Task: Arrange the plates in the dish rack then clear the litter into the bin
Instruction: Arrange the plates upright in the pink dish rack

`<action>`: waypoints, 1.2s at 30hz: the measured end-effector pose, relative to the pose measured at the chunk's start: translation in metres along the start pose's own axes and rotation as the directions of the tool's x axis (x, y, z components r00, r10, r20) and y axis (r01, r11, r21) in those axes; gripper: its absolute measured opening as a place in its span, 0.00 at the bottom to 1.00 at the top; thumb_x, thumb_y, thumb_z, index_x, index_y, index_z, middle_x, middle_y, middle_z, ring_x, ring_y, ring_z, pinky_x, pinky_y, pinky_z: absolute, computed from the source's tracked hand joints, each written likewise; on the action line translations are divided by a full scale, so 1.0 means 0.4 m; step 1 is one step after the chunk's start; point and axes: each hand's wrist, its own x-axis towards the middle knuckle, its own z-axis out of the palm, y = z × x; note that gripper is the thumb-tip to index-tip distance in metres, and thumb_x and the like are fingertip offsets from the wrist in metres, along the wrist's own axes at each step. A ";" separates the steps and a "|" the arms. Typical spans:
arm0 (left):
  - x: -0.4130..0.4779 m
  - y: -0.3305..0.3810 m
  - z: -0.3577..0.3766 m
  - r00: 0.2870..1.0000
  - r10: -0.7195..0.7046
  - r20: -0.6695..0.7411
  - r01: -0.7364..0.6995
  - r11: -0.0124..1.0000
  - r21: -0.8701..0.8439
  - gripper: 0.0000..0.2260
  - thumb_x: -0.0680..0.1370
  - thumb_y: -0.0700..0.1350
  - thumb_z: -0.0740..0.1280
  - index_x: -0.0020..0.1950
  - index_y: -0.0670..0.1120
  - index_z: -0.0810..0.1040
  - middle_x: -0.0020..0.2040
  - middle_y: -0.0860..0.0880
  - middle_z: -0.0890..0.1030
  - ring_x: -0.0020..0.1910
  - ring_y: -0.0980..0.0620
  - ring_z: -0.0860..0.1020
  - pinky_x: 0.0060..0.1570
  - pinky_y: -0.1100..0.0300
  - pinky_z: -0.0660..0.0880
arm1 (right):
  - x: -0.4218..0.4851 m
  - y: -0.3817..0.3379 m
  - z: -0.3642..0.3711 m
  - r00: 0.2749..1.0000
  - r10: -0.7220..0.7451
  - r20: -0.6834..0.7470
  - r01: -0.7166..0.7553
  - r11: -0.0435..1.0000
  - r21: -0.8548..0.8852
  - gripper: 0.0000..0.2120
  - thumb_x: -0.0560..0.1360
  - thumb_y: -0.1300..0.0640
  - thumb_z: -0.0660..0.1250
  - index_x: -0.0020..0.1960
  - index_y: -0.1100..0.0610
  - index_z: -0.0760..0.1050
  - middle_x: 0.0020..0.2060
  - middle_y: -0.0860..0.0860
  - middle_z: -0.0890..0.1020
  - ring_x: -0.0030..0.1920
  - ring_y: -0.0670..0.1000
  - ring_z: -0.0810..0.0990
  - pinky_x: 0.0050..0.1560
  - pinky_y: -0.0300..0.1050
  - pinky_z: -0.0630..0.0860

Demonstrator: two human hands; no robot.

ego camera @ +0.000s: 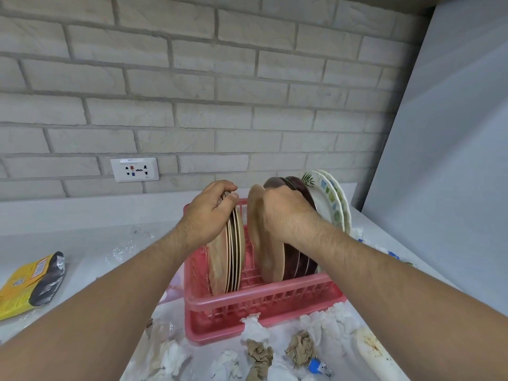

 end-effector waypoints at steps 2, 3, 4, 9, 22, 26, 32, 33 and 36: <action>-0.001 0.002 0.001 1.000 -0.003 0.000 0.003 1.000 -0.006 0.12 0.80 0.52 0.59 0.62 0.55 0.75 0.57 0.66 0.73 0.62 0.60 0.72 0.69 0.49 0.65 | -0.001 0.002 0.004 1.000 0.001 0.005 -0.001 0.998 0.068 0.17 0.75 0.67 0.64 0.63 0.60 0.68 0.41 0.52 0.72 0.45 0.55 0.78 0.41 0.45 0.77; -0.001 0.004 0.001 1.000 -0.005 -0.003 0.005 1.000 -0.010 0.12 0.81 0.52 0.59 0.62 0.55 0.75 0.58 0.64 0.73 0.61 0.59 0.72 0.68 0.49 0.66 | 0.000 0.002 0.005 1.000 0.001 0.007 -0.001 0.995 0.098 0.17 0.75 0.67 0.63 0.63 0.60 0.68 0.45 0.53 0.74 0.47 0.55 0.79 0.42 0.46 0.77; -0.003 0.007 0.001 1.000 -0.009 -0.006 0.009 1.000 -0.009 0.13 0.81 0.52 0.59 0.63 0.55 0.74 0.58 0.63 0.73 0.61 0.59 0.72 0.68 0.49 0.66 | -0.001 0.004 0.004 1.000 0.000 0.006 0.000 0.993 0.114 0.17 0.75 0.66 0.63 0.63 0.59 0.68 0.49 0.54 0.75 0.48 0.56 0.78 0.42 0.46 0.77; -0.009 0.006 0.001 0.997 -0.078 0.010 0.079 0.997 -0.027 0.14 0.76 0.59 0.58 0.61 0.61 0.70 0.46 0.55 0.81 0.45 0.54 0.79 0.59 0.47 0.73 | -0.005 0.030 -0.014 1.000 0.001 0.004 -0.001 0.999 -0.051 0.10 0.73 0.67 0.64 0.52 0.57 0.74 0.41 0.51 0.73 0.41 0.51 0.72 0.35 0.40 0.68; -0.004 0.000 0.004 0.999 -0.048 -0.014 0.047 0.997 -0.063 0.11 0.75 0.58 0.58 0.53 0.61 0.76 0.54 0.66 0.76 0.56 0.59 0.75 0.65 0.49 0.69 | -0.001 0.047 -0.008 0.983 -0.086 -0.160 0.075 0.994 -0.073 0.12 0.78 0.55 0.62 0.59 0.57 0.74 0.55 0.53 0.70 0.46 0.53 0.73 0.39 0.45 0.71; 0.005 -0.013 0.003 1.000 0.013 -0.018 -0.014 0.996 -0.085 0.13 0.77 0.55 0.59 0.56 0.60 0.80 0.61 0.62 0.75 0.64 0.61 0.71 0.70 0.50 0.64 | 0.006 0.015 0.018 0.997 -0.016 -0.069 0.040 0.935 0.352 0.18 0.80 0.45 0.57 0.51 0.55 0.79 0.52 0.54 0.78 0.47 0.56 0.80 0.50 0.52 0.79; 0.008 -0.012 0.001 1.000 0.000 0.009 0.001 0.995 -0.096 0.11 0.77 0.55 0.60 0.55 0.64 0.80 0.62 0.62 0.74 0.65 0.62 0.70 0.71 0.49 0.62 | -0.024 -0.023 0.051 0.997 -0.073 0.013 0.065 0.939 0.338 0.14 0.79 0.50 0.58 0.56 0.58 0.76 0.49 0.56 0.79 0.52 0.56 0.78 0.54 0.51 0.77; 0.007 -0.010 0.001 1.000 -0.001 0.009 0.001 0.996 -0.088 0.12 0.76 0.56 0.59 0.55 0.64 0.80 0.61 0.63 0.74 0.65 0.62 0.70 0.71 0.49 0.62 | -0.027 -0.029 0.052 0.995 -0.095 -0.005 0.092 0.943 0.319 0.11 0.79 0.53 0.59 0.52 0.60 0.75 0.45 0.57 0.80 0.49 0.58 0.79 0.50 0.52 0.77; -0.001 0.000 -0.004 1.000 -0.023 0.011 0.023 0.997 -0.071 0.10 0.76 0.56 0.59 0.53 0.64 0.78 0.54 0.66 0.77 0.59 0.61 0.74 0.66 0.50 0.68 | -0.038 -0.045 0.041 0.996 -0.094 0.010 0.087 0.949 0.302 0.07 0.79 0.57 0.59 0.48 0.62 0.71 0.41 0.58 0.76 0.47 0.61 0.79 0.43 0.49 0.73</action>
